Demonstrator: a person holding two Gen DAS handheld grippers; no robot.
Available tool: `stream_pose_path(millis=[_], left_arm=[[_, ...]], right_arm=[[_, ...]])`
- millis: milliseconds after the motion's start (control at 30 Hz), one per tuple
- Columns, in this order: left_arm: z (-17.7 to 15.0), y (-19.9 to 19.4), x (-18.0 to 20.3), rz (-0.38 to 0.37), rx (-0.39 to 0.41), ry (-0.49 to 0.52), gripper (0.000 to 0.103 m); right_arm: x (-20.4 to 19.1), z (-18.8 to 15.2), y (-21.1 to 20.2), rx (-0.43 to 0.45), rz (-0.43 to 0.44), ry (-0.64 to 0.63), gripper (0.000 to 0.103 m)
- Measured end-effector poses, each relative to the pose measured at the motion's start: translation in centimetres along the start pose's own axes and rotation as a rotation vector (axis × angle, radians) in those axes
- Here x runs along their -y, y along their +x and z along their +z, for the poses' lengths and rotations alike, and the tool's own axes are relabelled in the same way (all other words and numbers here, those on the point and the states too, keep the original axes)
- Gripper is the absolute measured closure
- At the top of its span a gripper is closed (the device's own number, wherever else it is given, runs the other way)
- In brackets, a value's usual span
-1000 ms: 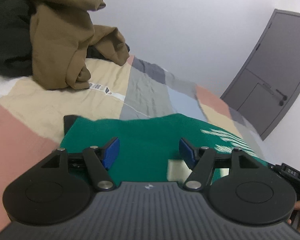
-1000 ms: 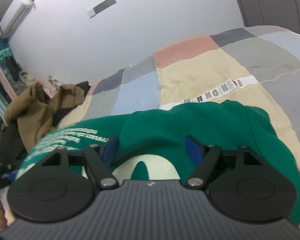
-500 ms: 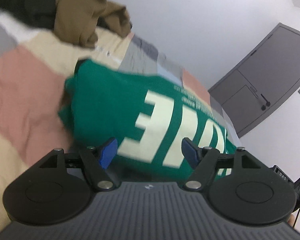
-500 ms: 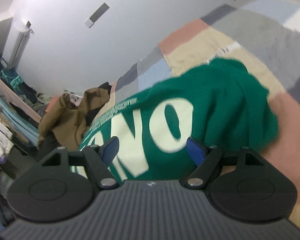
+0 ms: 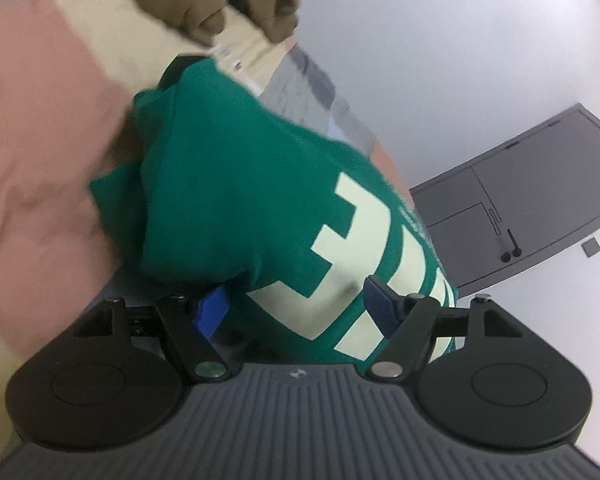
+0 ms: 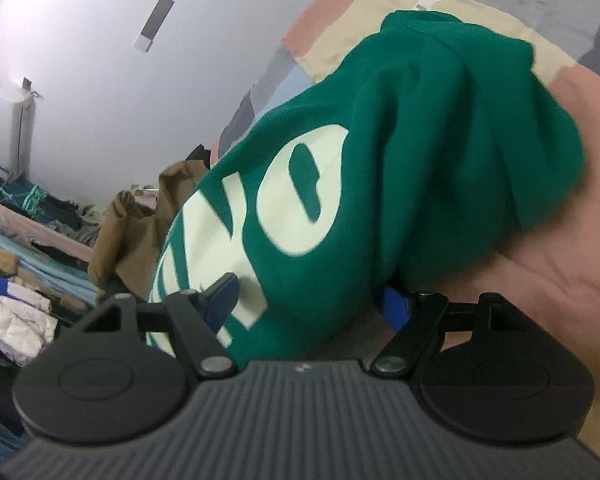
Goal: Fold large clothes
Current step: 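Grasp the folded sweatshirt with both grippers and lift it, then lift the green sweatshirt bundle and fold it over with both grippers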
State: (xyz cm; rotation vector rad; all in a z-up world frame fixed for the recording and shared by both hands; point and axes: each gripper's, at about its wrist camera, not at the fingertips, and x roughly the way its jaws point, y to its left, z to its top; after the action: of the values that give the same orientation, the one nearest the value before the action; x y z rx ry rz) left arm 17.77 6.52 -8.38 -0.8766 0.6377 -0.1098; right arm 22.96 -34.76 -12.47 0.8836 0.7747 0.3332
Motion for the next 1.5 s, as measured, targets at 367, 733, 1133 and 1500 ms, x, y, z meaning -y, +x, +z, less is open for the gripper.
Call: stream_pose_path(millis=[367,733,1133,1500], left_arm=[[3.2,-0.9,1.8,-0.128,0.115,0.056,0.034],[2.1,0.5,0.3,-0.031,0.063,0.025,0.037],[-0.1,0.1,-1.8,-0.108,-0.024,-0.215,0.007],[-1.4,0.3,-4.3,-0.183,-0.029,-0.433,0.000]], right_arm=[[-1.3,3.1,-1.5,0.153,0.209,-0.014,0.048],[0.5,2.9,1.7,0.097,0.033,-0.011,0.056],[2.4,-1.3,2.2,0.013,0.089,0.260,0.013],[4.2,0.1,3.7,0.157,0.156,0.383,0.013]])
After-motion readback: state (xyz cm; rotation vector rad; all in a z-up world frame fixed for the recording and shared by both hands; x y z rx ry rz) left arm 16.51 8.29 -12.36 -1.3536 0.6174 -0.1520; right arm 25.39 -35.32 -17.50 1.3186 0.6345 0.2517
